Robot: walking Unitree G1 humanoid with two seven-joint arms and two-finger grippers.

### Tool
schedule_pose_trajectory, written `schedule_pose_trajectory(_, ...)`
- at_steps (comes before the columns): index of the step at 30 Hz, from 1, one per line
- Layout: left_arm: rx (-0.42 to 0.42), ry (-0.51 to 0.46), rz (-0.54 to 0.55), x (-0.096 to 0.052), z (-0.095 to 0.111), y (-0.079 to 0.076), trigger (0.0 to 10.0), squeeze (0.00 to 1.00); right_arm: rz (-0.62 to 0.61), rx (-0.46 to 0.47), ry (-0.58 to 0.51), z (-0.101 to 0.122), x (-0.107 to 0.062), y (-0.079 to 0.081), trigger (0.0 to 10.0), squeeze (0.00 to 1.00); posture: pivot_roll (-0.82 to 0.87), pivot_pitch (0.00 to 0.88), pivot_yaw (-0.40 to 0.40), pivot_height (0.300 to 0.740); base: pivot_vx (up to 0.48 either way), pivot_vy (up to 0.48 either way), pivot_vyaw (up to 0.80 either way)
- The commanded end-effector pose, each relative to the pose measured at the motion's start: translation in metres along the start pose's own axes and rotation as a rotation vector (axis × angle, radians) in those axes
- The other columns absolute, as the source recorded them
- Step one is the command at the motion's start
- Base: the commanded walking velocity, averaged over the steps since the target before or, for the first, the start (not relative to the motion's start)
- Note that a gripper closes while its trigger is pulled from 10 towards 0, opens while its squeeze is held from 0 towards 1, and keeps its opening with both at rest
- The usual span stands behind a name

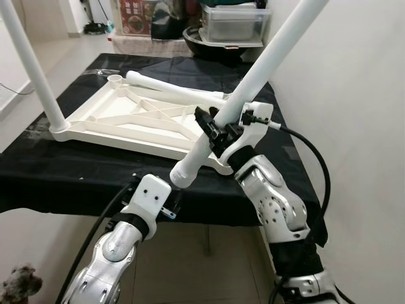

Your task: Building children table

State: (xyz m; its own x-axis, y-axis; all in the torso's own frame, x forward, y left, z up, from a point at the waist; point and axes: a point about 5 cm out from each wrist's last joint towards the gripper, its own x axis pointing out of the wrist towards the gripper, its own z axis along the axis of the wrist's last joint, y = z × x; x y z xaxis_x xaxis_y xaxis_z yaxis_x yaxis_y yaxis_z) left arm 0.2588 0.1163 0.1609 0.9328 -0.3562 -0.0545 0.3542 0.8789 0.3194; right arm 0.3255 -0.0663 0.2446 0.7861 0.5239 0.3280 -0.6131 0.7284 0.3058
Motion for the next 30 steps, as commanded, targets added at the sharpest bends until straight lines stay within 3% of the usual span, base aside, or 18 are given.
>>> schedule_pose_trajectory(1,0.002,0.015,-0.042,0.004,-0.005,-0.007,10.0,0.00,0.043,0.015,0.014,-0.001,-0.005,0.006,10.0,0.00,0.07,0.056,-0.054,0.740,0.000,0.000,0.00)
schedule_pose_trajectory(18,0.010,-0.023,-0.065,0.038,0.002,-0.017,10.0,0.00,0.097,0.053,0.084,-0.015,-0.017,0.022,10.0,0.00,0.06,0.067,-0.051,0.740,0.000,0.000,0.00)
schedule_pose_trajectory(19,-0.008,-0.023,-0.073,0.039,0.001,-0.019,4.2,0.00,0.102,0.048,0.092,-0.015,-0.018,0.023,10.0,0.00,0.05,0.069,-0.050,0.740,0.000,0.000,0.00)
schedule_pose_trajectory(20,-0.004,-0.018,-0.082,0.039,-0.001,-0.020,0.0,0.00,0.103,0.048,0.094,-0.015,-0.018,0.024,10.0,0.00,0.05,0.070,-0.049,0.740,0.000,0.000,0.00)
schedule_pose_trajectory(30,0.008,0.009,-0.084,0.038,-0.007,-0.023,0.0,0.00,0.085,0.029,0.089,-0.012,-0.019,0.020,10.0,0.00,0.06,0.066,-0.048,0.740,0.000,0.000,0.00)
